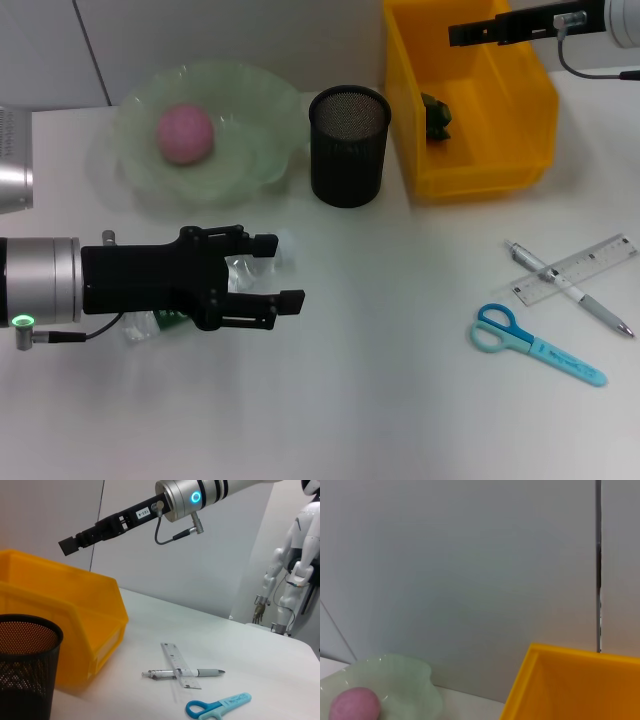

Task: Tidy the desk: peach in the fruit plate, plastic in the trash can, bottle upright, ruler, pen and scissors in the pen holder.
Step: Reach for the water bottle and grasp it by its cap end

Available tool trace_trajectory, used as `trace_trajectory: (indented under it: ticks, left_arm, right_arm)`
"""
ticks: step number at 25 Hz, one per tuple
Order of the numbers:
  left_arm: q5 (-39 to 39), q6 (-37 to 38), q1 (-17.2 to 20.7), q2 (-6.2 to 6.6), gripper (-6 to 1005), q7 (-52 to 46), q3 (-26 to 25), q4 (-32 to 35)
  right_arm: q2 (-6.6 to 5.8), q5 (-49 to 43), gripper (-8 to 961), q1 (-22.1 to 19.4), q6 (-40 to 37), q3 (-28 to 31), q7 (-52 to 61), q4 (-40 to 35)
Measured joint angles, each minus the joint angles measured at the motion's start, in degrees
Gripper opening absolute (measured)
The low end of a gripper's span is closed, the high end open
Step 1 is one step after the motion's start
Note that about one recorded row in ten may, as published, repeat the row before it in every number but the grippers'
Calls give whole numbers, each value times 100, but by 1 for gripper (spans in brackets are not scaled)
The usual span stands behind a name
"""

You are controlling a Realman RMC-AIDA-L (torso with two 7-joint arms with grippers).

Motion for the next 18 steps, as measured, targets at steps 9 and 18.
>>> trace_trajectory:
  ticks: [9,18]
  left_arm:
    - [0,1,0,-8,847,24,0,0]
    - [-6,1,-71,3,846,-7,-8,0]
  right_arm:
    - [14,790,788,-211,-255,43,-399,-272]
    - [-414,3498,789,-1434,-2685,227,-1864,-559]
